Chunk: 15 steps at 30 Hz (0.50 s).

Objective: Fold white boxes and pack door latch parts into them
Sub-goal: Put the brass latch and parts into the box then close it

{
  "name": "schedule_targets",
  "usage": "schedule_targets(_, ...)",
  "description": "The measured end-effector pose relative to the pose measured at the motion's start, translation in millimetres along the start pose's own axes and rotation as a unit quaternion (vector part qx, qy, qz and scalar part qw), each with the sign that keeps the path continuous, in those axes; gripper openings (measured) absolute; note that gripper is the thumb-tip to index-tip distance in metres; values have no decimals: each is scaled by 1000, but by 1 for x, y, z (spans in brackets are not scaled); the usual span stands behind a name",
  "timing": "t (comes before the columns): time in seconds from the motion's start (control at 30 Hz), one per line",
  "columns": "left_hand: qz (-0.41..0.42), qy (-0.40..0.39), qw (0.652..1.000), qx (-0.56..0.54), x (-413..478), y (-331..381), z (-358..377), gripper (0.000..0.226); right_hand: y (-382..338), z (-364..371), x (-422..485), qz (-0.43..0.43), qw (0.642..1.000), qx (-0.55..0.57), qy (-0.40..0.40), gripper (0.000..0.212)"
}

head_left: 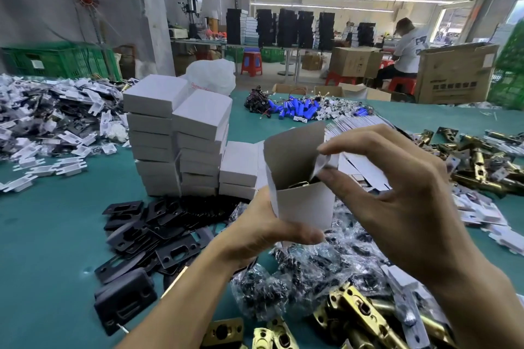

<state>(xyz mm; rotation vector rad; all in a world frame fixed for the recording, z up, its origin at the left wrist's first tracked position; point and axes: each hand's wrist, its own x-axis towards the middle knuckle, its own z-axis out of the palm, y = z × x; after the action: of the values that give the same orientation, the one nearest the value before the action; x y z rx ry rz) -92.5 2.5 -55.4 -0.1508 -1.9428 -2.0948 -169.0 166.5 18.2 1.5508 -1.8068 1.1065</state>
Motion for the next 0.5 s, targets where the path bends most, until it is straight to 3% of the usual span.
schedule_targets(0.33, -31, 5, 998, 50, -3, -5, 4, 69, -4, -1, 1, 9, 993, 112, -34, 18)
schedule_targets(0.5, -35, -2, 997, 69, -2, -3, 3, 60, 5, -15, 4, -3, 998, 31, -56, 16)
